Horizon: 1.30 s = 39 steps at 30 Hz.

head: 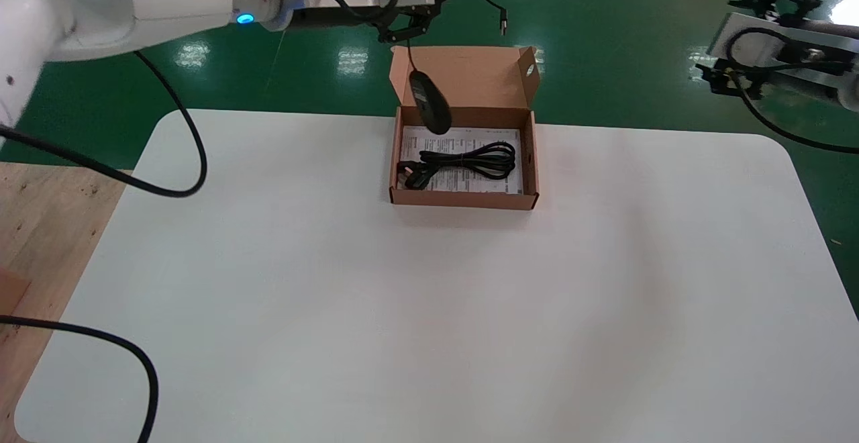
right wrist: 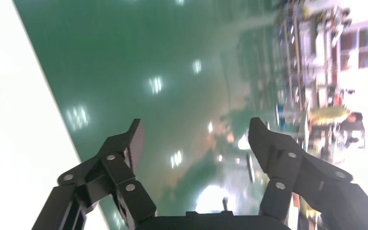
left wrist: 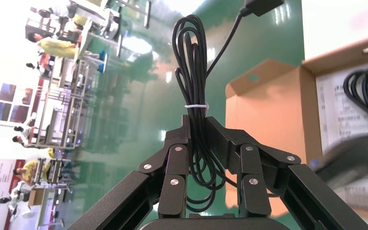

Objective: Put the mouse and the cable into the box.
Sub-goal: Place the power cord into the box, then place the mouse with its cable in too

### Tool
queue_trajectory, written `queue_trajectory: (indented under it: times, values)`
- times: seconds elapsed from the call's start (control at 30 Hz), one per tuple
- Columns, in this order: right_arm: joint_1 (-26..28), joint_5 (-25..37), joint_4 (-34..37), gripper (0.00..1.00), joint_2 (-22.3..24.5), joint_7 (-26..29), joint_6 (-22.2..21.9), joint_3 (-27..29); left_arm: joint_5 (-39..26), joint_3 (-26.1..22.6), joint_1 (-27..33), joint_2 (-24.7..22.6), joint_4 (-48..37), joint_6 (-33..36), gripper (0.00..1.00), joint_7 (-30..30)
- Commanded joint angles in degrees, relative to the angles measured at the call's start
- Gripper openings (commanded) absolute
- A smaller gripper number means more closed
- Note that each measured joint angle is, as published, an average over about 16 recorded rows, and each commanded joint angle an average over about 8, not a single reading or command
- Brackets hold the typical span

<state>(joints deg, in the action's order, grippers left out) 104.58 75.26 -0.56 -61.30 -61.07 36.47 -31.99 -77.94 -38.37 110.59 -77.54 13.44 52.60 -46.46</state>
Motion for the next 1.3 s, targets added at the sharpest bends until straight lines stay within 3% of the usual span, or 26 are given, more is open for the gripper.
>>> queue_trajectory:
  times: [0.03, 0.33, 0.6, 0.87, 1.2, 1.23, 1.3]
  values:
    - [0.4, 0.3, 0.8, 1.0, 1.7, -0.2, -0.8, -0.2, 1.1, 0.2, -1.7, -1.0, 1.1, -1.9, 0.0, -0.5]
    - [0.2, 1.1, 1.6, 1.0, 5.0, -0.3, -4.6, -0.8, 8.0, -5.8, -9.3, -1.2, 7.5, -5.1, 0.0, 5.4]
    - [0.0, 1.6, 1.3, 1.0, 6.4, -0.4, -5.8, -1.1, 12.7, -12.5, -13.9, -1.0, 8.2, -5.1, 0.0, 13.2]
    - [0.2, 2.4, 0.8, 1.0, 7.9, -0.9, -5.0, -1.7, 16.0, -17.0, -15.4, -0.6, 6.5, -3.4, 0.0, 22.2]
    - [0.9, 4.0, 0.6, 1.0, 9.7, -1.8, -4.0, -2.8, 15.4, -21.8, -15.5, -0.6, 4.0, -9.9, 0.0, 28.6]
    - [1.0, 4.1, 0.6, 1.0, 9.9, -1.9, -3.9, -2.9, 15.2, -22.4, -15.5, -0.6, 3.9, -10.6, 0.03, 29.1]
    - [1.2, 4.4, 0.6, 1.0, 10.2, -2.1, -3.8, -3.1, 14.9, -23.4, -15.5, -0.7, 3.9, -12.0, 0.28, 30.0]
